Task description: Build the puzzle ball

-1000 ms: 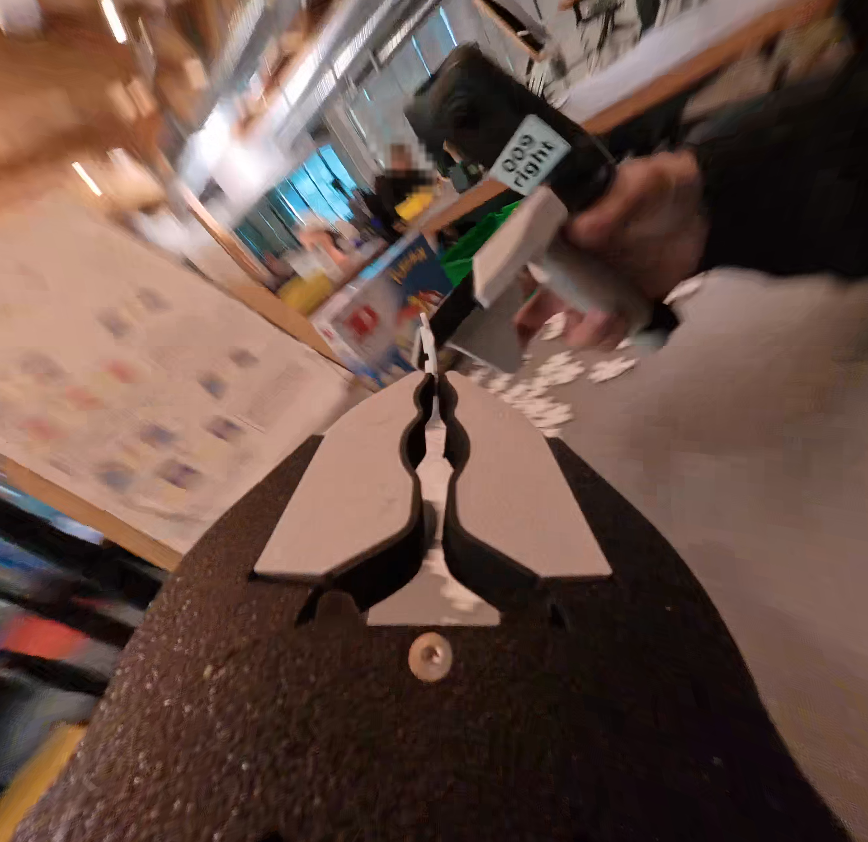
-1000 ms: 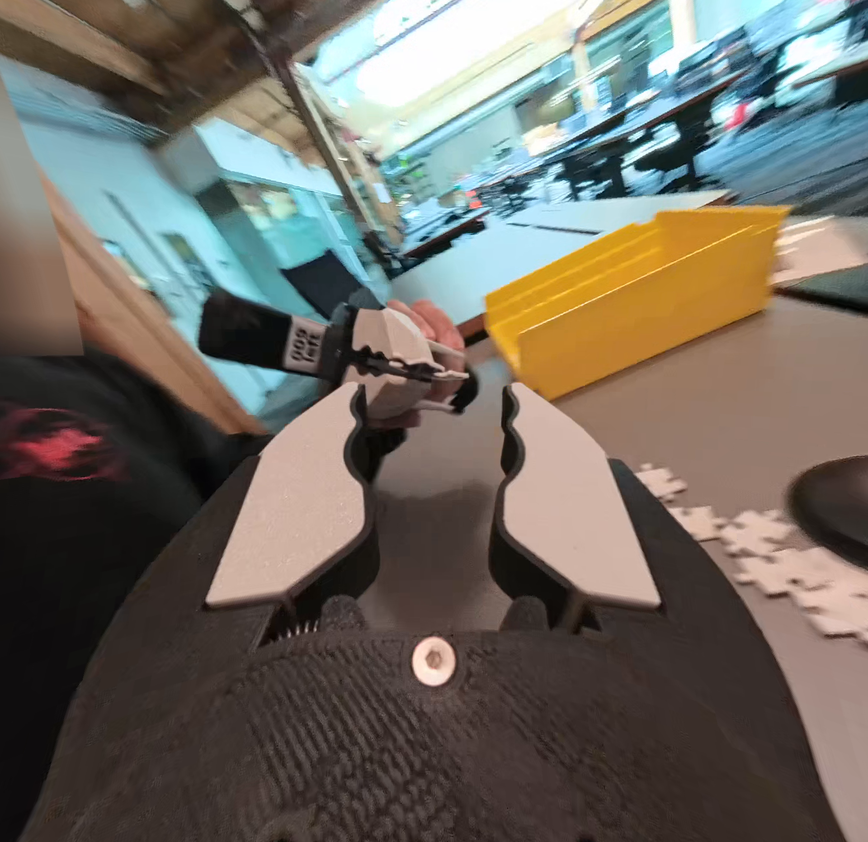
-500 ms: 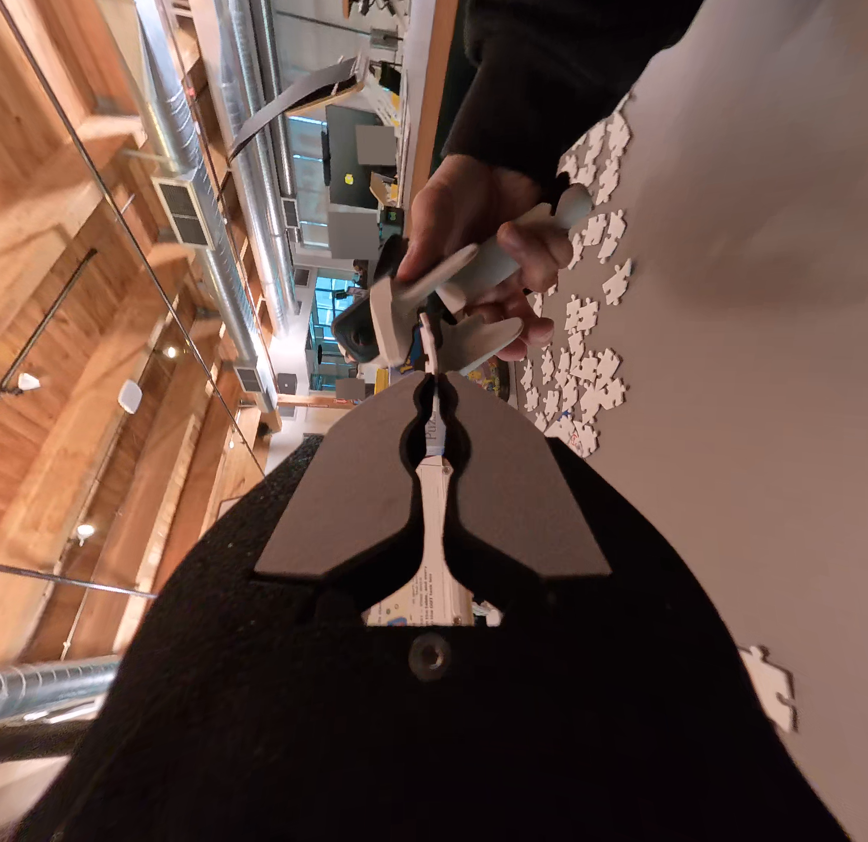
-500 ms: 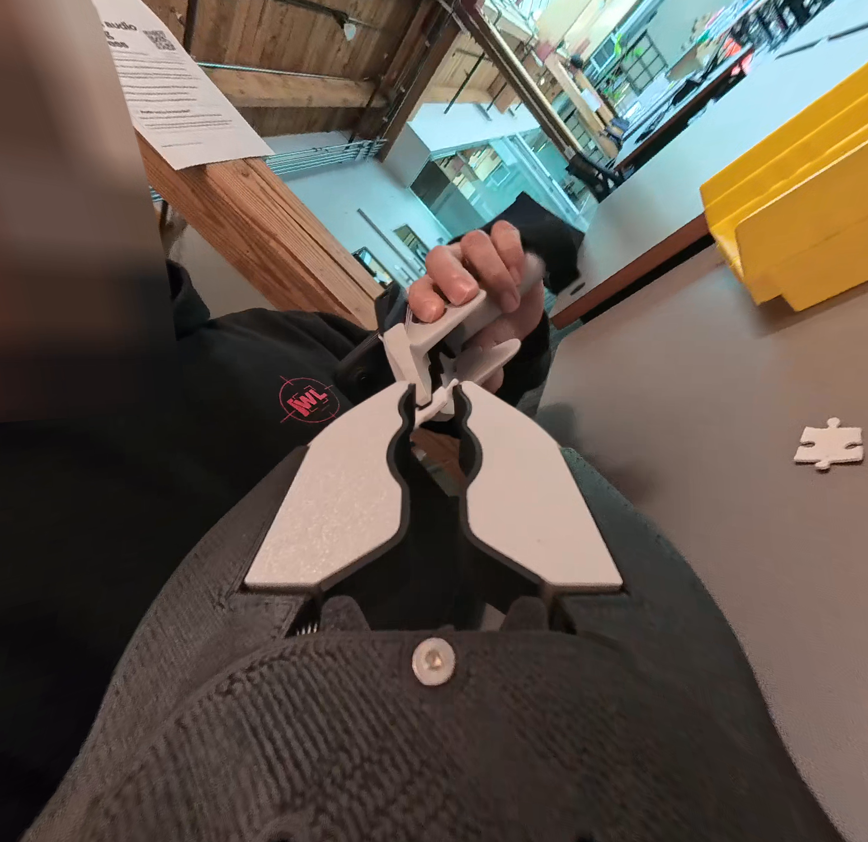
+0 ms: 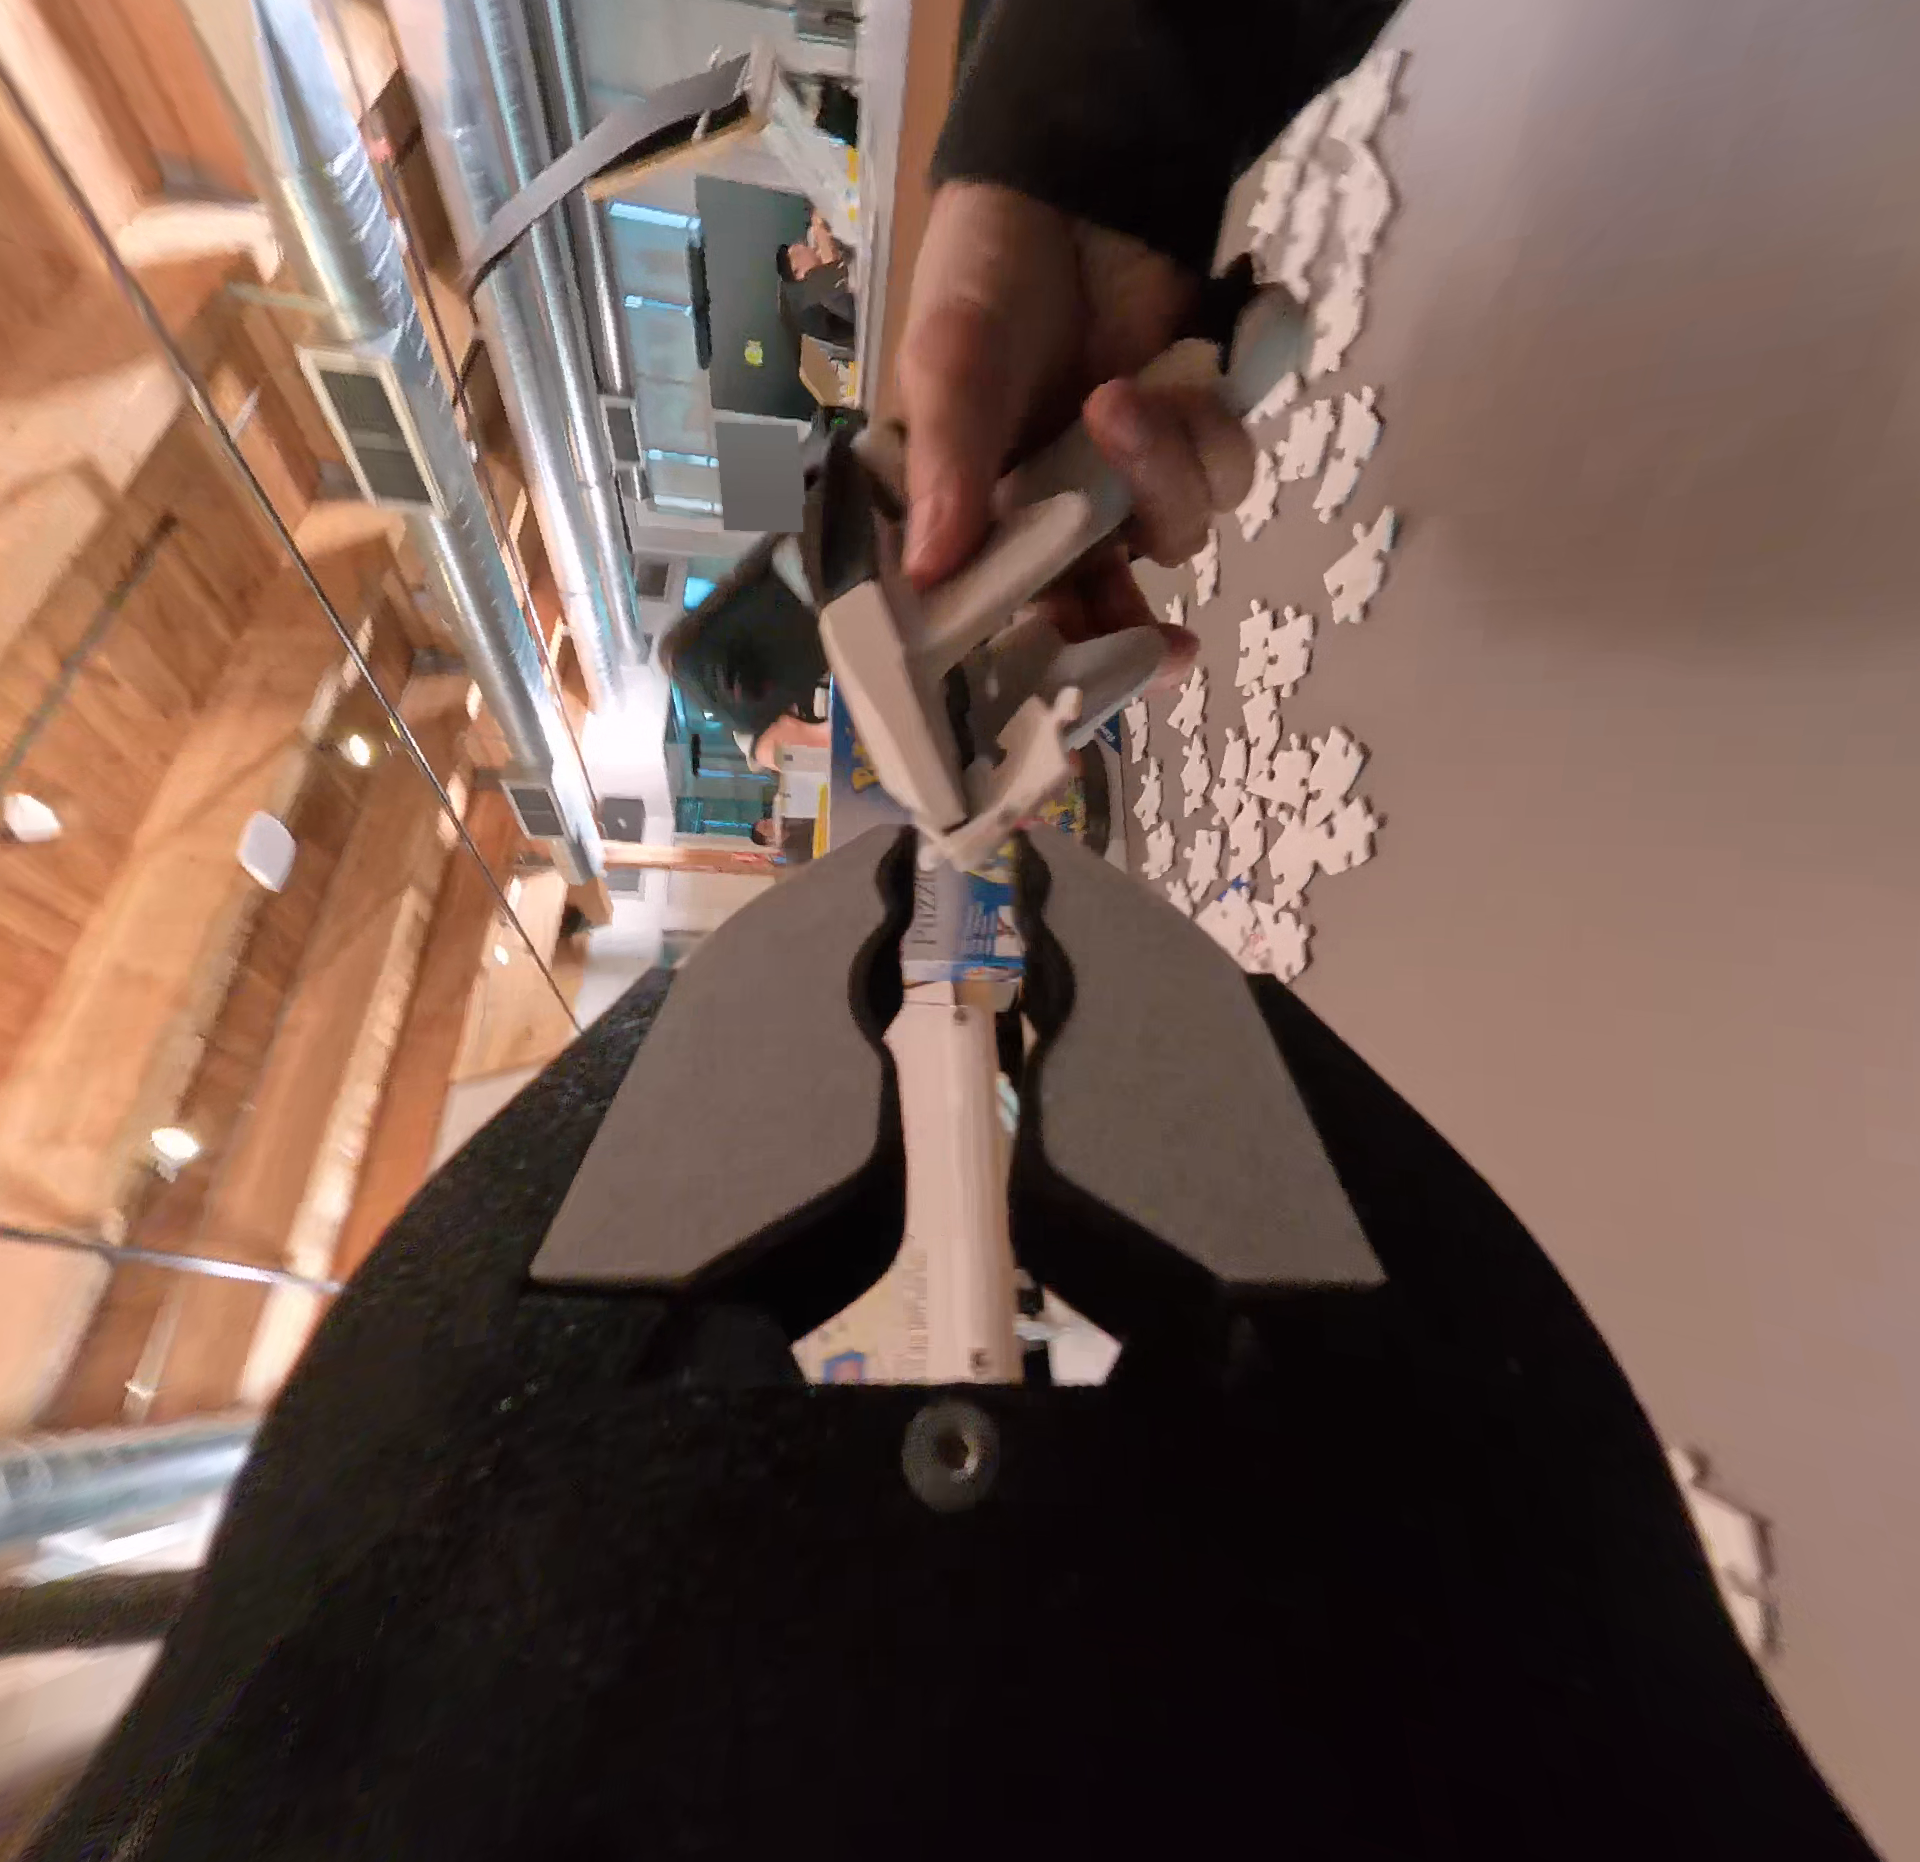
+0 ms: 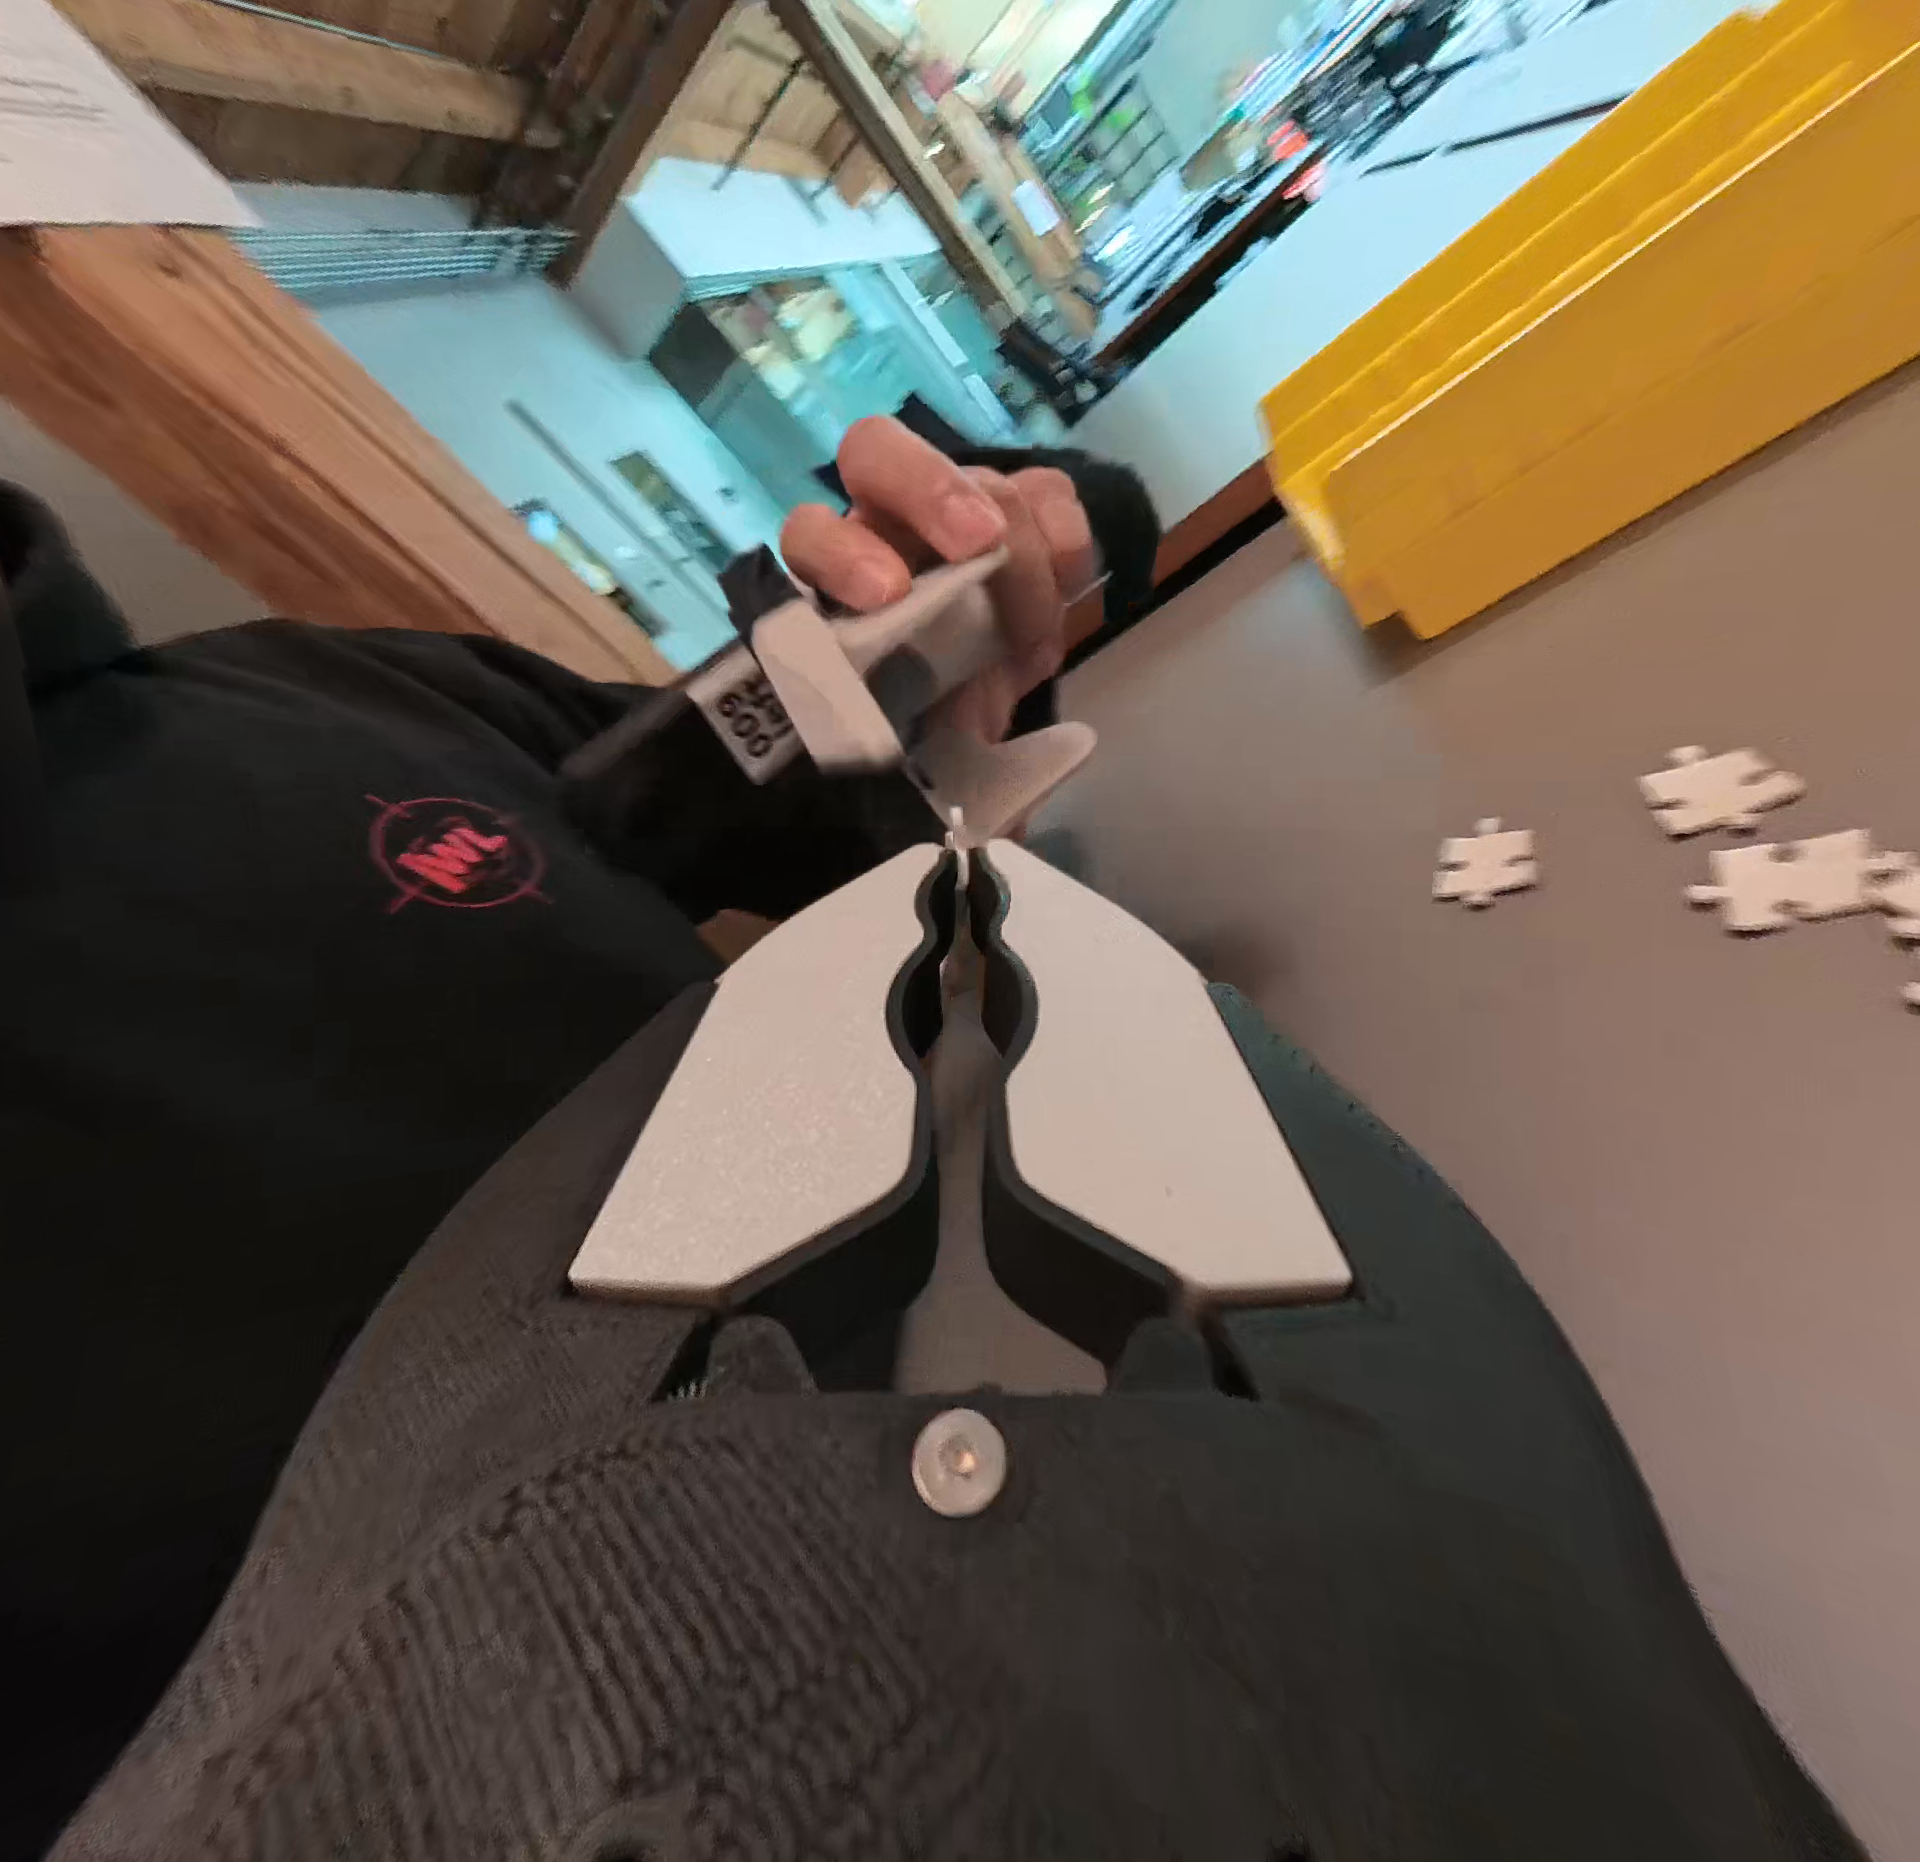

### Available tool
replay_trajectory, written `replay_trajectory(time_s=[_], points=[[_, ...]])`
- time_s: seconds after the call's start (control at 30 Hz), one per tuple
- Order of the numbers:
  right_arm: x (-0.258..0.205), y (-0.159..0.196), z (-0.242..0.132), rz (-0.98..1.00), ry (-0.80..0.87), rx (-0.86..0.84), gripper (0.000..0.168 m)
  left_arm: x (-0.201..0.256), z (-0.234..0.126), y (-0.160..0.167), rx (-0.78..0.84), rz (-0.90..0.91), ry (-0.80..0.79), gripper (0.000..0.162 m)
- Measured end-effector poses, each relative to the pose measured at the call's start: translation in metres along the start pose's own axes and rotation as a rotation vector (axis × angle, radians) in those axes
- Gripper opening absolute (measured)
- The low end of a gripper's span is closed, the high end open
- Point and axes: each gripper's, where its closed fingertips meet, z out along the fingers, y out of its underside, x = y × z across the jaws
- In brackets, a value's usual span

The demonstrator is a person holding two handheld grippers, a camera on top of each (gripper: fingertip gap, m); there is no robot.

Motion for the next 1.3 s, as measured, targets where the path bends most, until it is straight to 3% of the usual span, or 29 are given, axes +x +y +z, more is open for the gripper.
replay_trajectory(time_s=[0.03,0.17,0.3,0.47,0.57,0.67,0.8,0.93,1.0,1.13,1.3], points=[[0.005,-0.002,-0.007,-0.022,0.056,0.035,0.003,-0.002,0.002,0.004,-0.003,-0.073,-0.023,0.027],[0.019,-0.015,-0.061,-0.079,0.336,0.26,0.003,-0.004,0.007,0.021,-0.012,-0.379,-0.081,0.038],[0.025,-0.013,-0.167,-0.095,0.716,0.499,0.002,0.0,0.011,0.046,-0.055,-0.696,-0.136,0.037],[0.025,0.037,-0.303,0.019,1.199,0.619,0.002,0.019,0.021,0.059,-0.067,-1.083,-0.111,0.034],[0.018,0.061,-0.344,0.082,1.308,0.733,0.002,0.025,0.025,0.06,-0.047,-1.248,-0.085,0.034],[0.023,0.079,-0.347,0.12,1.329,0.732,0.002,0.033,0.027,0.056,-0.041,-1.323,-0.033,0.032],[0.035,0.087,-0.319,0.13,1.252,0.657,0.002,0.053,0.029,0.052,-0.116,-1.316,0.09,0.029],[0.037,0.075,-0.303,0.091,1.189,0.661,0.002,0.072,0.033,0.041,-0.158,-1.363,0.203,0.027],[0.027,0.058,-0.29,0.047,1.081,0.733,0.002,0.076,0.037,0.033,-0.147,-1.439,0.243,0.027],[-0.001,0.027,-0.231,-0.172,0.834,0.831,0.002,0.072,0.058,0.001,-0.013,-1.714,0.35,0.025],[-0.031,0.02,-0.161,-0.318,0.612,0.903,0.002,0.046,0.085,-0.061,0.301,-1.999,0.564,0.023]])
